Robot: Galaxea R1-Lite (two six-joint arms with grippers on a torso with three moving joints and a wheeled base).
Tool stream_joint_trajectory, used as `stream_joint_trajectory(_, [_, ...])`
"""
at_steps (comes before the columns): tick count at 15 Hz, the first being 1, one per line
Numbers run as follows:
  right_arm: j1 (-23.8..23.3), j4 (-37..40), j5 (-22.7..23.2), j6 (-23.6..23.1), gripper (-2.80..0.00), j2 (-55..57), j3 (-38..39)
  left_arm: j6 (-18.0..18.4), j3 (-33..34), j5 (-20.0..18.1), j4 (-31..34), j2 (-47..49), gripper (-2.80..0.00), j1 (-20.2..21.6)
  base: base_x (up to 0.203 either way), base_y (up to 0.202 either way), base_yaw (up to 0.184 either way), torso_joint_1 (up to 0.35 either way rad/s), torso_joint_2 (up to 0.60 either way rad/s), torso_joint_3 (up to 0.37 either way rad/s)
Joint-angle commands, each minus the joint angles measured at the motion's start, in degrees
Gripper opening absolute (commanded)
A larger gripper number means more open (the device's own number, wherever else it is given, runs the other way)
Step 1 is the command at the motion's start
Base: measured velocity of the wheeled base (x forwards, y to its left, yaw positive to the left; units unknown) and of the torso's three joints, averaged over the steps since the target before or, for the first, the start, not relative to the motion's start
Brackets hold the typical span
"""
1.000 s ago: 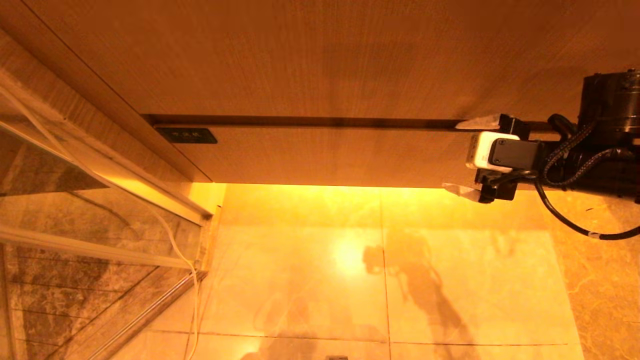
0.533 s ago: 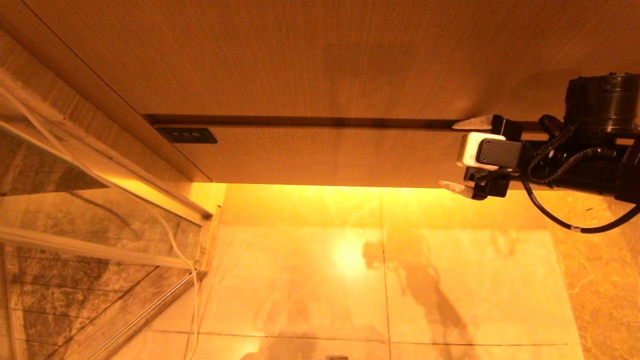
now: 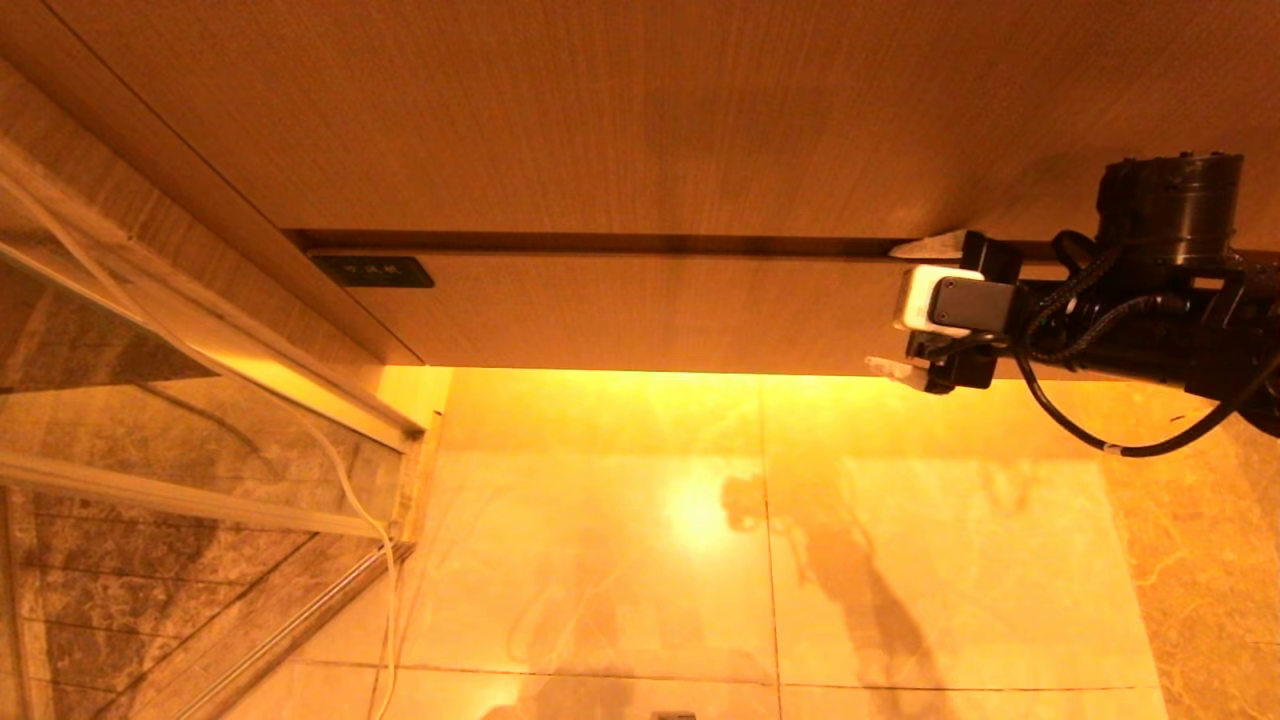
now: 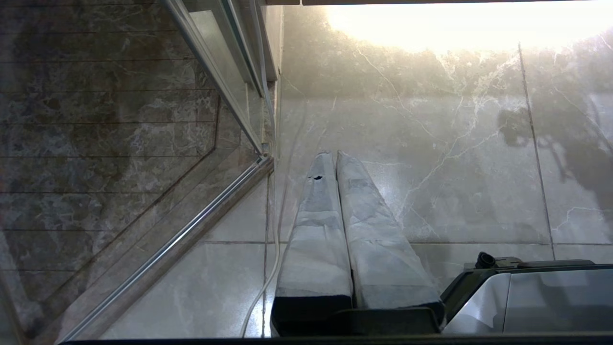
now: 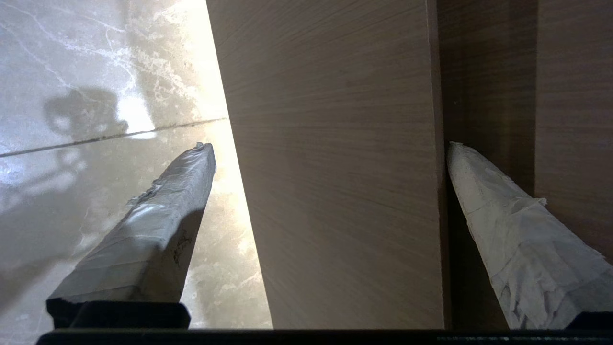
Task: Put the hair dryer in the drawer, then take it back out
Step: Pull open the drawer
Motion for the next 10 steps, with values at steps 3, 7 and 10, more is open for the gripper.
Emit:
stream_joint_trajectory(3, [0.00,-0.73,-0.16,-0.71,0.00,1.52,-0.42,0.01,0.09,0.01,-0.01,0.00,-2.80,0.00,0.000,0.000,0.000,0.000,0.00,0.000])
stream_joint_trajectory(7, [0.06,1.30,-0.43,-1.07,0.00,1.75,-0.04,0.01,0.09,0.01,-0.01,0.00,-2.80,0.00,0.000,0.000,0.000,0.000,0.00,0.000])
stream_joint_trajectory(10, [-0.03,8.23,-0.46,-0.66,0.00,0.60,-0.57,0.01,0.09,0.01,-0.01,0.00,-2.80,0.00,0.000,0.000,0.000,0.000,0.00,0.000])
